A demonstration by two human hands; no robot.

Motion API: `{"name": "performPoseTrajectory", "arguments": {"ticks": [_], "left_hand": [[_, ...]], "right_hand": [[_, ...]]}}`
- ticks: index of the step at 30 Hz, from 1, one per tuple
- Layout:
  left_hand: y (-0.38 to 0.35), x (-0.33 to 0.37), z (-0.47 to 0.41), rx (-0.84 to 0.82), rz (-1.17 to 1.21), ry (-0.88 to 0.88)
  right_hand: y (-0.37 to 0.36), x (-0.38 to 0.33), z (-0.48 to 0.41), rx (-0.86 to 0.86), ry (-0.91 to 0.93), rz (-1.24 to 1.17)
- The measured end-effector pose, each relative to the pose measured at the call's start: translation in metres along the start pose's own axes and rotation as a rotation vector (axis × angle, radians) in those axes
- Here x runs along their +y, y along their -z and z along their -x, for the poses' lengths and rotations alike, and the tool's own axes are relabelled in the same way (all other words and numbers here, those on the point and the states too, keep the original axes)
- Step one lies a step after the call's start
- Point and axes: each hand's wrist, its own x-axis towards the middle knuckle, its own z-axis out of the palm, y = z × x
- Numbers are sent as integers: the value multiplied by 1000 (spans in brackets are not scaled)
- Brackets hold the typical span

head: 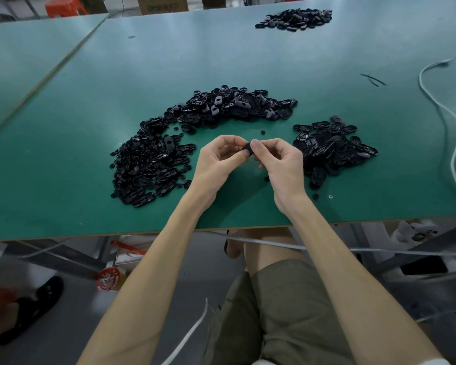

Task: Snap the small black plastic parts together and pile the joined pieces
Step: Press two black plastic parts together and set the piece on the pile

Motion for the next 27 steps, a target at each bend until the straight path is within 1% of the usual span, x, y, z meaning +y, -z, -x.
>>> {"name": "performPoseTrajectory", "arguments": {"ticks": [7, 15, 27], "left_hand": [[-1, -3, -1, 46, -16, -1], [-2, -6, -2, 63, -18, -11], [0, -8, -3, 30, 13, -33]], "right_hand": [[-1, 1, 0, -31, -11, 65], [-2, 0, 0, -39, -4, 120], [-2, 1, 0, -16, -12, 122]]}}
